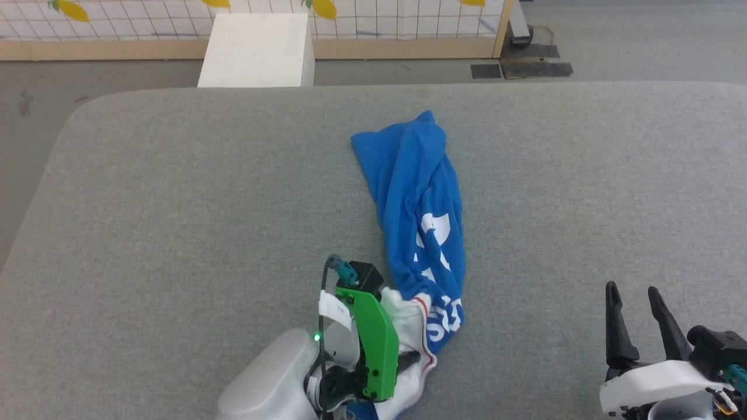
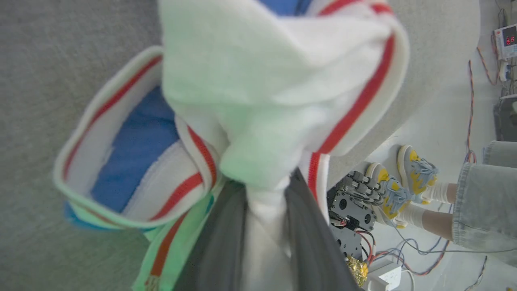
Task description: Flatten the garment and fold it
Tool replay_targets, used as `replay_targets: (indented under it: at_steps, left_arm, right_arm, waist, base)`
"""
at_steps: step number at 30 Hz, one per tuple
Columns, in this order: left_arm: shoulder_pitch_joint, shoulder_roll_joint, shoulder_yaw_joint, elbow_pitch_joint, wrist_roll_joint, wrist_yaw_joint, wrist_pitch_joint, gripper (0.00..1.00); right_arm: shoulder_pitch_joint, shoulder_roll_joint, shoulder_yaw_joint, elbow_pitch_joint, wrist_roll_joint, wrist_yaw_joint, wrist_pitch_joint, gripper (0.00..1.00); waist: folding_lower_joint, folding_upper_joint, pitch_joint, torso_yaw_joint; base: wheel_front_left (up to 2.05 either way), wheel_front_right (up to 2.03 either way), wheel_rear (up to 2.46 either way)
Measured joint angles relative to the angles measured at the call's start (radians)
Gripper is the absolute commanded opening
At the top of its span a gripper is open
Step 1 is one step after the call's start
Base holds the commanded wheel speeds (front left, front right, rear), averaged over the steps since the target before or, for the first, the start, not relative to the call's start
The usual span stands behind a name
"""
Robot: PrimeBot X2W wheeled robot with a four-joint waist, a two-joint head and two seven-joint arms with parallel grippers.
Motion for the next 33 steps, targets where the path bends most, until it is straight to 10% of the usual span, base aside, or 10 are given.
replay_targets:
  at_steps: [1, 12, 22, 33]
  left_arm:
    - [0.010, 0.004, 0.009, -0.016, -0.013, 0.007, 0.000, 1.00]
    - [0.046, 0.071, 0.353, -0.256, -0.131, 0.079, -0.323, 1.00]
    - [0.170, 0.218, 0.437, -0.290, 0.198, 0.163, -0.836, 1.00]
    - [0.407, 0.161, 0.531, -0.435, 0.358, 0.177, -0.893, 1.00]
  right_arm:
    - [0.002, 0.000, -0.002, 0.000, 0.000, 0.000, 0.000, 1.00]
    - [0.014, 0.000, 0.005, 0.001, 0.006, 0.000, 0.000, 1.00]
    - [0.014, 0.000, 0.035, 0.017, 0.006, 0.000, 0.000, 1.00]
    - [-0.063, 0.000, 0.080, 0.082, 0.012, 0.000, 0.080, 1.00]
  waist:
    - [0.0000, 0.0000, -0.003, 0.001]
    - [0.0000, 0.0000, -0.047, 0.046]
    - [0.0000, 0.0000, -0.069, 0.065]
    - [0.0000, -0.0001, -0.037, 0.047]
  base:
    - [0.00, 0.00, 0.00]
    - [0.00, 0.00, 0.00]
    - [0.00, 0.00, 0.00]
    - [0.00, 0.00, 0.00]
